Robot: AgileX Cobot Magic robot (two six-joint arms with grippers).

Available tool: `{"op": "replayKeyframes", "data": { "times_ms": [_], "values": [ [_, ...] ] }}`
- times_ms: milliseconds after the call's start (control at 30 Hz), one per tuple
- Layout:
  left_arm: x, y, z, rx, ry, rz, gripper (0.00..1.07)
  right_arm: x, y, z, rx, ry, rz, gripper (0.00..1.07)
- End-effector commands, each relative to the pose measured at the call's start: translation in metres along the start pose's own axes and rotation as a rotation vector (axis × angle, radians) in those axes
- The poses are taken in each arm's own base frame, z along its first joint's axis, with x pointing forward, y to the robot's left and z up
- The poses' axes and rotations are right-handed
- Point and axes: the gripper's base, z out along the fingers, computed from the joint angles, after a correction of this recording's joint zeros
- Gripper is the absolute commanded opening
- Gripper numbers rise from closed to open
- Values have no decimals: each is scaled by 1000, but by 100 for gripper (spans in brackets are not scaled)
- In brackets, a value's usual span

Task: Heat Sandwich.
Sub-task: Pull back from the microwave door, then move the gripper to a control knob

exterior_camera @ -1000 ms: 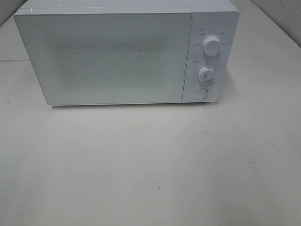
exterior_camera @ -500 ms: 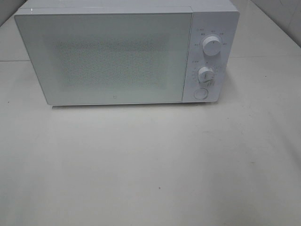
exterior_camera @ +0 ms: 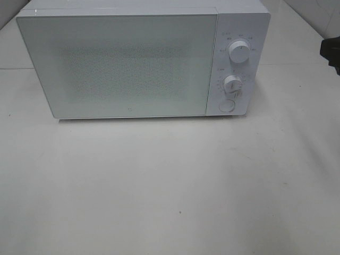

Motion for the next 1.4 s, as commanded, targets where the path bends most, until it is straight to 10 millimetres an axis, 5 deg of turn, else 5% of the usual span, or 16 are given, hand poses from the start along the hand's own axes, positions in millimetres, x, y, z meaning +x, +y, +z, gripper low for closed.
{"op": "replayKeyframes", "data": {
  "times_ms": [33, 500, 1400],
  "values": [
    [0, 0, -2, 3, -27, -11, 100, 2, 1, 6, -6, -61, 3, 76],
    [0, 0, -2, 3, -27, -11, 100, 40, 1, 14, 38, -194, 89, 76],
    [0, 0, -2, 3, -27, -11, 100, 74, 107, 52, 16, -244, -31, 76]
  ]
}}
